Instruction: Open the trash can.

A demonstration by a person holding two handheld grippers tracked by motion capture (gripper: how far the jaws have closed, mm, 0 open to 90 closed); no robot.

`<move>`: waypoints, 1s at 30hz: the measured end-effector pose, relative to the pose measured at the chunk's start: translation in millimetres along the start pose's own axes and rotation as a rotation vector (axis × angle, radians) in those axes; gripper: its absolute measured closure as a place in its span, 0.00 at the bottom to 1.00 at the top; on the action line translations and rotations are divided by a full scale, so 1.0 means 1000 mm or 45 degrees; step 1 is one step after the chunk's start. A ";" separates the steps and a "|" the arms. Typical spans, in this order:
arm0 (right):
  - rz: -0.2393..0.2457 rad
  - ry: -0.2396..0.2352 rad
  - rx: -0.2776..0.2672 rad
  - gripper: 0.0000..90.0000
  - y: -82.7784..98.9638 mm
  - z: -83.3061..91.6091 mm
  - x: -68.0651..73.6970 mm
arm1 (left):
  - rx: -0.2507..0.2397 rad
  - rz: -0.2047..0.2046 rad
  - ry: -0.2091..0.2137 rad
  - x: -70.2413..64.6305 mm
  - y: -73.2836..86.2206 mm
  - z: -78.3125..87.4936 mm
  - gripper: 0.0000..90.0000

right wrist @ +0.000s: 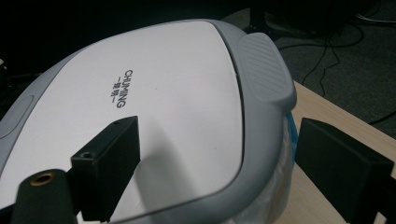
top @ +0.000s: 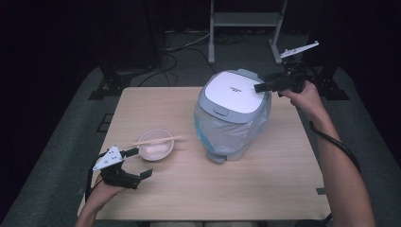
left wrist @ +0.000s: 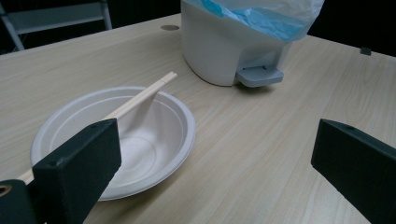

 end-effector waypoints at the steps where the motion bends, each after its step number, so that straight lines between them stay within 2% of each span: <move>1: 0.001 0.004 0.000 0.14 0.001 0.002 0.000 | 0.000 -0.001 0.001 0.000 0.000 0.000 0.01; 18: 0.045 0.027 -0.025 0.15 0.043 0.043 0.047 | 0.009 -0.020 0.026 -0.006 0.000 -0.005 0.01; 22: 0.049 0.018 -0.030 0.15 0.051 0.047 0.058 | 0.014 -0.022 0.026 -0.006 0.000 -0.005 0.01; 23: 0.051 0.015 -0.031 0.15 0.057 0.048 0.065 | 0.015 -0.021 0.025 -0.006 0.001 -0.005 0.01; 30: 0.039 0.001 -0.013 0.15 0.081 0.047 0.082 | 0.024 -0.019 0.020 -0.006 0.003 -0.005 0.01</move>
Point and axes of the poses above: each handheld gripper's, and its own axes: z roughly backward along the jaws, y roughly out of its underside, x roughly to its left, the point moved 10 cm from there along -z, roughly forward along the jaws, and after that the axes turned 14 degrees about z, right-handed, at the moved point
